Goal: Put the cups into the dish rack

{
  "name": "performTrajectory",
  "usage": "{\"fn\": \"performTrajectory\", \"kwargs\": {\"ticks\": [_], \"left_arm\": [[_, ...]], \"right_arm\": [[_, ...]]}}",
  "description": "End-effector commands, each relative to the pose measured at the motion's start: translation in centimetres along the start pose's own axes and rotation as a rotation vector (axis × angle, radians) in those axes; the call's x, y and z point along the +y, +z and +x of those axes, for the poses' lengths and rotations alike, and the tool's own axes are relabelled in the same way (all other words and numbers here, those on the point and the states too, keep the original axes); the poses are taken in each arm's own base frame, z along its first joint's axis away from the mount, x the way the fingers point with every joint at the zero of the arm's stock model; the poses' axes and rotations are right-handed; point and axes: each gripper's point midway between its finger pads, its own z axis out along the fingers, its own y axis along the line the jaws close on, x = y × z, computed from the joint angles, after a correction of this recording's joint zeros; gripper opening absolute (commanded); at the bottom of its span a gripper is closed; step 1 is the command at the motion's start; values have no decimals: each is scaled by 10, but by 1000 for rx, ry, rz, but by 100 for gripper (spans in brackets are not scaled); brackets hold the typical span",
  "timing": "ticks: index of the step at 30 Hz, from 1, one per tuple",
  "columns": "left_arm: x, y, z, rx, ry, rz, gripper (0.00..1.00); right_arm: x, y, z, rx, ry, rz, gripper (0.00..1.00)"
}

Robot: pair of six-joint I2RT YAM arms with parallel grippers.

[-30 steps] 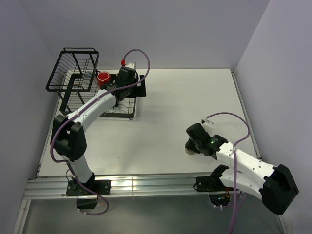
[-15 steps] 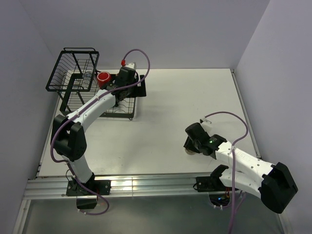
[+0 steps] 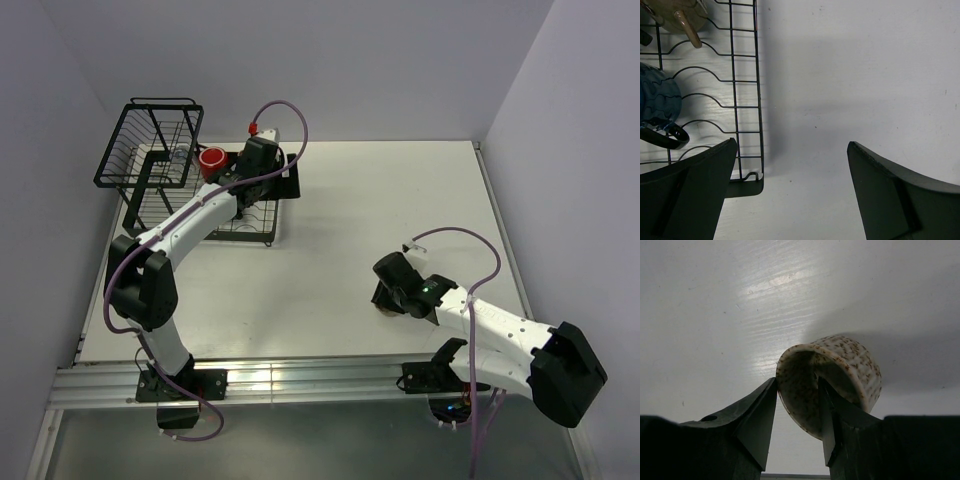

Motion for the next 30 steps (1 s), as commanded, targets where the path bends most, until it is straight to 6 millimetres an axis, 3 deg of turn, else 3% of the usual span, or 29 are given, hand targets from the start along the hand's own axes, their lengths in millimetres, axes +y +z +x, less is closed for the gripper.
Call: {"fn": "performTrajectory", "kwargs": {"ticks": [1, 11, 25, 29, 30], "left_arm": [[-6, 1, -3, -16, 10, 23, 99], [-6, 4, -1, -9, 14, 21, 99], [-5, 8, 0, -1, 22, 13, 99], [-6, 13, 2, 10, 24, 11, 99], [-7, 13, 3, 12, 25, 13, 99]], "right_arm": [[1, -5, -8, -31, -10, 12, 45], [5, -12, -11, -48, -33, 15, 45], [1, 2, -1, -15, -64, 59, 44], [4, 7, -2, -6, -89, 77, 37], [7, 7, -4, -7, -94, 76, 24]]}}
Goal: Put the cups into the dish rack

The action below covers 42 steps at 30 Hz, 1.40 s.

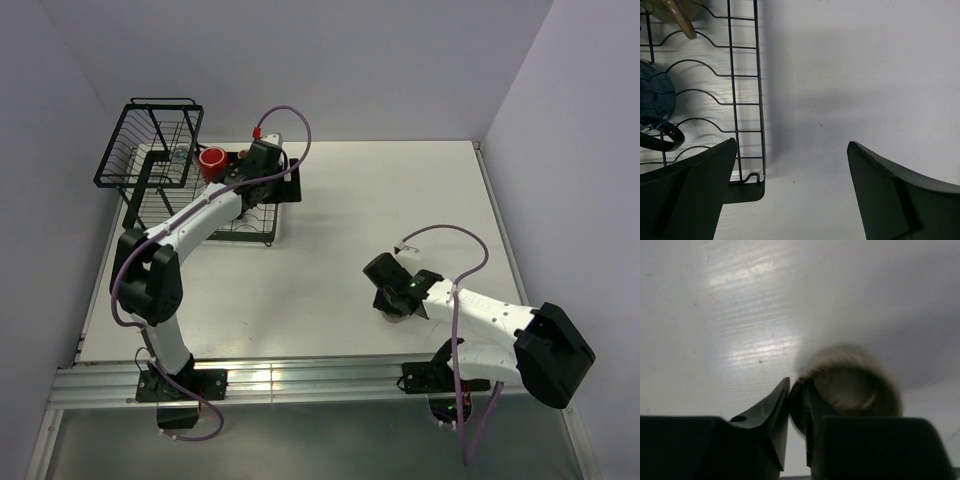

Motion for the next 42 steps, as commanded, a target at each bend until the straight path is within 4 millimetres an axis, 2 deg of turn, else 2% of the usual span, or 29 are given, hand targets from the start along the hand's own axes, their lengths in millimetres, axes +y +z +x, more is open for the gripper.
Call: {"fn": "performTrajectory", "kwargs": {"ticks": [1, 2, 4, 7, 10, 13, 14, 16, 17, 18, 19, 20, 21, 22, 23, 24, 25, 26, 28, 29, 30, 31, 34, 35, 37, 38, 39, 40, 42], "left_arm": [[-9, 0, -11, -24, 14, 29, 99], [-9, 0, -10, -23, 14, 28, 99], [-10, -2, -12, -27, 15, 30, 99], [-9, -6, -15, -37, 13, 26, 99], [-13, -10, -17, -44, 5, 51, 99], [-23, -19, -21, -52, -6, 110, 99], [-28, -21, -22, -59, -14, 138, 99], [-42, -35, -27, -73, -20, 221, 99], [-47, -40, -28, -72, -25, 258, 99], [-54, -46, -33, -90, -29, 299, 99], [-65, -60, -36, -92, -27, 367, 99], [-70, -64, -33, -83, -41, 402, 99], [-79, -78, -43, -121, -46, 463, 99], [-85, -84, -44, -125, -55, 506, 99], [-95, -91, -34, -88, -69, 589, 99], [-102, -103, -38, -98, -76, 646, 99], [-110, -112, -45, -129, -77, 711, 99], [-113, -115, -39, -110, -107, 750, 99], [-125, -138, -48, -155, -99, 876, 99], [-125, -141, -45, -138, -128, 901, 99], [-126, -148, -46, -137, -124, 944, 99], [-128, -154, -51, -159, -120, 980, 99], [-129, -161, -49, -146, -135, 1043, 99], [-130, -162, -50, -151, -132, 1051, 99], [-129, -161, -50, -151, -129, 1050, 99], [-128, -160, -49, -150, -128, 1049, 99], [-128, -162, -51, -161, -124, 1061, 99], [-130, -164, -50, -156, -120, 1078, 99], [-131, -165, -53, -168, -117, 1091, 99]], "right_arm": [[14, -2, -16, -42, -16, -4, 16], [16, -2, -17, -42, -15, -5, 7], [18, -1, -16, -32, -23, -7, 0], [25, -3, -20, -32, -29, -28, 0], [45, -18, -38, -61, -38, -87, 0], [76, -45, -71, -124, -39, -178, 0], [93, -60, -90, -154, -34, -235, 0], [111, -73, -109, -178, -22, -303, 0], [134, -90, -122, -181, -16, -410, 0], [139, -95, -135, -187, 14, -454, 0], [155, -106, -149, -212, 31, -543, 0], [173, -122, -152, -179, 26, -661, 0], [175, -128, -165, -188, 50, -708, 0], [182, -133, -172, -188, 58, -758, 0], [192, -147, -186, -214, 78, -833, 0], [198, -155, -187, -191, 72, -895, 0], [196, -156, -199, -200, 96, -917, 0], [201, -165, -211, -216, 120, -973, 0], [206, -175, -215, -183, 129, -1073, 0], [205, -182, -229, -204, 171, -1126, 0], [206, -180, -232, -192, 182, -1149, 0], [210, -192, -237, -197, 168, -1217, 0], [217, -199, -247, -159, 209, -1302, 0], [221, -214, -251, -153, 211, -1374, 0], [228, -215, -254, -120, 225, -1419, 0], [231, -227, -256, -106, 227, -1480, 0], [235, -222, -257, -80, 236, -1495, 0], [237, -231, -259, -95, 223, -1546, 0], [240, -230, -256, -22, 254, -1590, 0]]}}
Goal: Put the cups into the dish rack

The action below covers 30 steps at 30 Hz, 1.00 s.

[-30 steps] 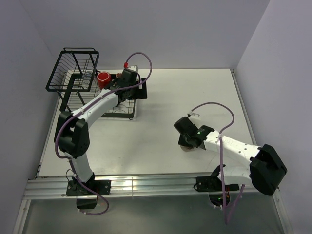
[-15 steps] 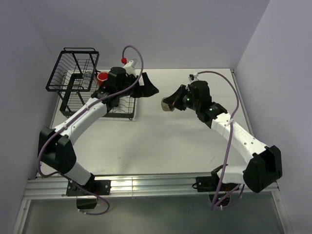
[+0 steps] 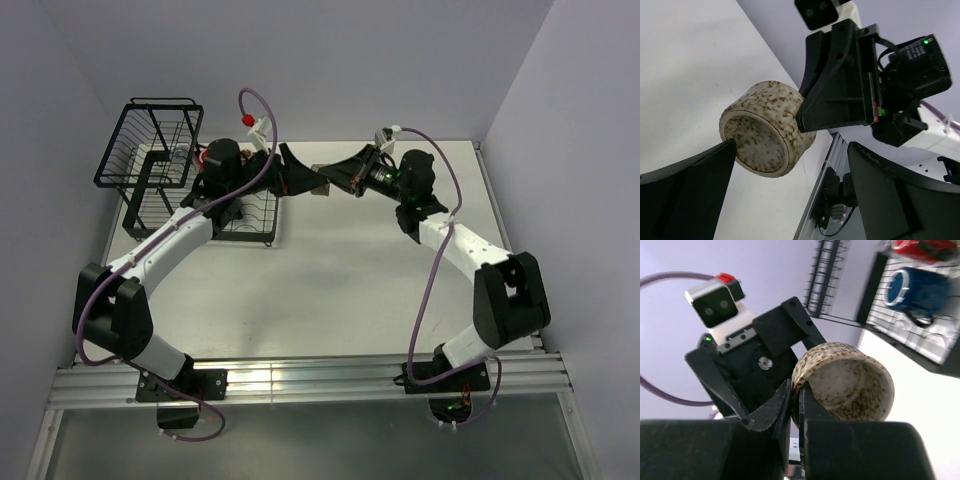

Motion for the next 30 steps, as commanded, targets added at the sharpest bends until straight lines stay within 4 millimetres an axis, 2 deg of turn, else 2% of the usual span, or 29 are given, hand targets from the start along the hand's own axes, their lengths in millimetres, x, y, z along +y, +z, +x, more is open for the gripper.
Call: {"fn": "performTrajectory", "kwargs": {"ticks": [1, 9, 11, 15, 20, 27, 30], "left_arm": [[-29, -4, -12, -29, 59, 120, 99], [-21, 1, -10, -16, 49, 125, 99], [-19, 2, -9, -14, 50, 121, 99], [-6, -1, -10, -21, 62, 64, 99], [10, -7, -16, -40, 49, 32, 99], [19, -6, -18, -34, 59, 9, 99], [14, -8, -19, -39, 57, 45, 99]], "right_arm": [[75, -5, 3, 73, -36, -300, 0], [77, -8, 10, 119, 38, -350, 0], [83, -11, 12, 134, 53, -382, 0], [95, -17, 14, 161, 70, -432, 0], [99, -21, 18, 174, 64, -434, 0], [104, -24, 21, 188, 66, -445, 0], [103, -23, 21, 198, 66, -445, 0]]}}
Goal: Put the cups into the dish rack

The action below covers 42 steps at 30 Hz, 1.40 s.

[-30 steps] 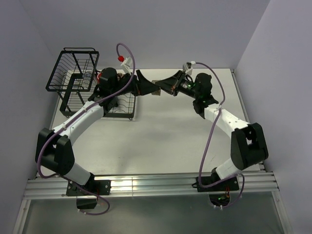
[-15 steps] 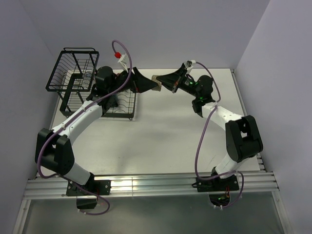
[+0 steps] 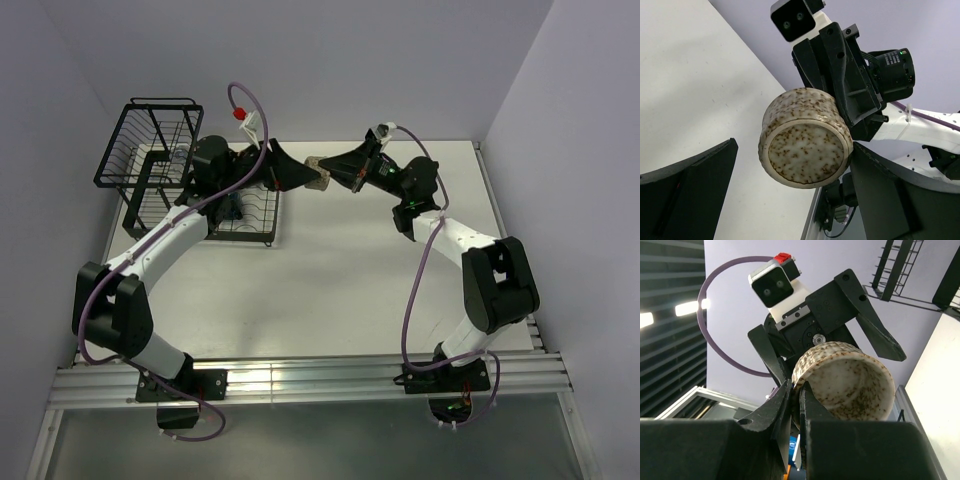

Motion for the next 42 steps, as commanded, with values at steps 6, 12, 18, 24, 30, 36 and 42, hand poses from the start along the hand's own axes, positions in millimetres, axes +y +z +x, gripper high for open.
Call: {"fn": "performTrajectory", "kwargs": {"ticks": [6, 12, 18, 24, 30, 36, 42], "left_arm": [[7, 2, 6, 22, -4, 20, 99], [0, 0, 5, 24, -2, 37, 96], [-7, 1, 9, 36, -1, 51, 80], [-13, 6, 13, 57, 15, 44, 72], [-14, 7, 16, 70, 36, 18, 59], [-15, 9, 18, 81, 49, -3, 21], [-20, 2, 9, 55, 76, -41, 0]], "right_arm": [[51, 0, 26, 99, -115, -143, 0], [44, 5, 23, 99, -111, -125, 0], [37, 10, 22, 96, -121, -94, 0], [35, 13, 19, 95, -129, -81, 0], [30, 16, 16, 89, -145, -57, 0], [20, 19, 15, 84, -156, -9, 0], [8, 18, 11, 53, -191, 80, 9]]}}
